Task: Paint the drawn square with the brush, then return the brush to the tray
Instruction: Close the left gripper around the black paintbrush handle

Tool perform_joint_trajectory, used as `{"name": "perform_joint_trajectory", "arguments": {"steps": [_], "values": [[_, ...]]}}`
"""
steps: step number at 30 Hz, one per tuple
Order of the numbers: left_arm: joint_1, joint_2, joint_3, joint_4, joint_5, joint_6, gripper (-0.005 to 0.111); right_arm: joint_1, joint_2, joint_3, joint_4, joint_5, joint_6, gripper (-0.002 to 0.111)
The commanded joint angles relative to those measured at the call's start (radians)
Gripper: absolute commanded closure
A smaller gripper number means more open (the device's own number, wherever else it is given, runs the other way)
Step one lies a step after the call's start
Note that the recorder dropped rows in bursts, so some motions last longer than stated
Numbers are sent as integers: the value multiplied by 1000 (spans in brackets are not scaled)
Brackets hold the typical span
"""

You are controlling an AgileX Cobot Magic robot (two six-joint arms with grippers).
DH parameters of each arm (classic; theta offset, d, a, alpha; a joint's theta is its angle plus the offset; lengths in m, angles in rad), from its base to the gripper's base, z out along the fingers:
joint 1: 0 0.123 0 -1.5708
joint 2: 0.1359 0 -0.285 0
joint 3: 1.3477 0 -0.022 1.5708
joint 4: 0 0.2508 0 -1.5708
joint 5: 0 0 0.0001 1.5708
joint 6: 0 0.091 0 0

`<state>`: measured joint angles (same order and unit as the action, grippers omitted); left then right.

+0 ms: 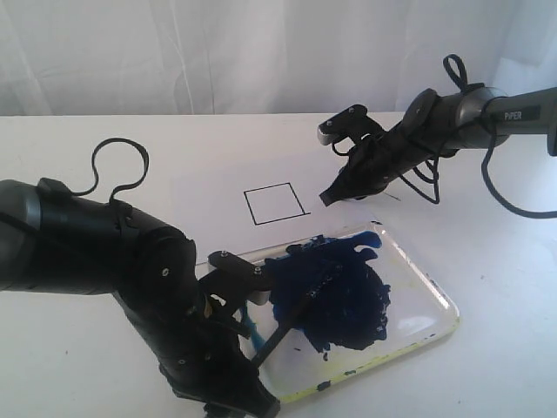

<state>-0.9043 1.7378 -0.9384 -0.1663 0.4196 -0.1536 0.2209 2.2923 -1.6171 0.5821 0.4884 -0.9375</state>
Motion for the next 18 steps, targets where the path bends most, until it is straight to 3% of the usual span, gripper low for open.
{"name": "perform_joint_trajectory", "arguments": {"steps": [1, 18], "values": [[-6, -2, 1, -8, 7, 1, 53, -1, 14, 2, -17, 10, -7, 108], [-6, 32, 1, -8, -1, 1, 53, -1, 14, 2, -17, 10, -7, 108]]}}
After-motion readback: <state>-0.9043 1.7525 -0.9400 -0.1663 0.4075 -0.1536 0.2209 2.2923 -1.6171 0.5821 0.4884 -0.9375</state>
